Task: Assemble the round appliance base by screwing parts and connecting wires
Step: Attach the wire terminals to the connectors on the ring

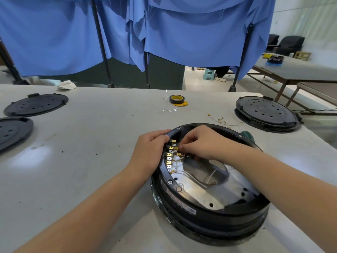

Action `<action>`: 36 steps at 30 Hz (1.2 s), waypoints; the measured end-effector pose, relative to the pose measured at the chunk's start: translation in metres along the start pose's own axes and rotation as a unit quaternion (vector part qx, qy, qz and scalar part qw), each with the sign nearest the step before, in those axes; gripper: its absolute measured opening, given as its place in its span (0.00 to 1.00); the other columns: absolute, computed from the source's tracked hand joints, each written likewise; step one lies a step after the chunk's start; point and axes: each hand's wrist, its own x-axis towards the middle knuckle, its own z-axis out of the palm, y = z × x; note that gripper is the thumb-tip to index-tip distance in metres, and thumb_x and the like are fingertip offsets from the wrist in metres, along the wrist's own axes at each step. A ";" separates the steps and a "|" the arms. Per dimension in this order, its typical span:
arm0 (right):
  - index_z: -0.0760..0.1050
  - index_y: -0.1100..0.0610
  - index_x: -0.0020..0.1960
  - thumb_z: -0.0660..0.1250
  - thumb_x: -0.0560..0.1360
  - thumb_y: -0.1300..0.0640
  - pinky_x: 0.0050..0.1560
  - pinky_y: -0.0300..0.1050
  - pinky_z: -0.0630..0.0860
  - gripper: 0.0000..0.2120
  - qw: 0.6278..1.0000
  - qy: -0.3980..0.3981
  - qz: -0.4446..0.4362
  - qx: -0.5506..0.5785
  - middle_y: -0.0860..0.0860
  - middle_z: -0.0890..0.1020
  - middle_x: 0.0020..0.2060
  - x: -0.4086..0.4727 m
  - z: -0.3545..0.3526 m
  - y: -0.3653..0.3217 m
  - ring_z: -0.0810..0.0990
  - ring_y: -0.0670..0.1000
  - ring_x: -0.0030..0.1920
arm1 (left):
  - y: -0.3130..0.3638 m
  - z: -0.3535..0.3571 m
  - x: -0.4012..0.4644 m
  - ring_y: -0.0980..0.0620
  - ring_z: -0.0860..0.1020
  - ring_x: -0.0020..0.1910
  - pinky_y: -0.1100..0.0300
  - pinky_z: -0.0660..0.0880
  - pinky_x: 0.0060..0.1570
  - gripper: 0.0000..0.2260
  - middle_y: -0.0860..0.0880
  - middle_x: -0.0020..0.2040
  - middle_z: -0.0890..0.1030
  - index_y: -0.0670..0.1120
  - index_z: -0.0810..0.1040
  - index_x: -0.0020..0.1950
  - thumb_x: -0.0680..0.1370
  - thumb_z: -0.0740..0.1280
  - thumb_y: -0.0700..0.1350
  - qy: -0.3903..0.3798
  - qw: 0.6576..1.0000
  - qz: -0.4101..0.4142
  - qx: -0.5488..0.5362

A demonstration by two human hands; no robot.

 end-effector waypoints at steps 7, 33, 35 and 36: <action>0.81 0.48 0.35 0.71 0.72 0.56 0.42 0.46 0.81 0.08 1.000 0.004 -0.011 -0.002 0.50 0.84 0.35 0.000 0.000 0.000 0.80 0.47 0.35 | -0.008 -0.003 0.003 0.58 0.78 0.35 0.65 0.73 0.35 0.03 0.48 0.40 0.83 0.52 0.80 0.43 0.76 0.67 0.45 0.060 0.992 0.019 0.105; 0.83 0.50 0.37 0.72 0.71 0.56 0.36 0.36 0.75 0.05 0.999 0.010 -0.030 0.014 0.45 0.82 0.28 -0.001 0.002 -0.003 0.76 0.40 0.29 | -0.014 -0.010 0.015 0.54 0.74 0.34 0.59 0.70 0.37 0.06 0.49 0.33 0.73 0.50 0.80 0.52 0.77 0.66 0.43 -0.006 0.986 0.088 0.141; 0.83 0.51 0.38 0.72 0.72 0.56 0.35 0.36 0.74 0.05 0.999 0.012 -0.039 0.009 0.46 0.82 0.29 -0.002 0.002 -0.003 0.75 0.40 0.28 | -0.014 -0.010 0.015 0.56 0.74 0.33 0.61 0.70 0.36 0.06 0.50 0.33 0.74 0.50 0.80 0.52 0.77 0.66 0.43 -0.005 0.985 0.090 0.145; 0.83 0.51 0.38 0.71 0.72 0.56 0.34 0.35 0.74 0.05 0.999 0.014 -0.045 0.005 0.45 0.81 0.29 -0.002 0.002 -0.003 0.74 0.40 0.28 | -0.014 -0.011 0.015 0.57 0.73 0.32 0.62 0.70 0.36 0.06 0.51 0.32 0.73 0.50 0.80 0.52 0.77 0.66 0.44 -0.005 0.985 0.091 0.147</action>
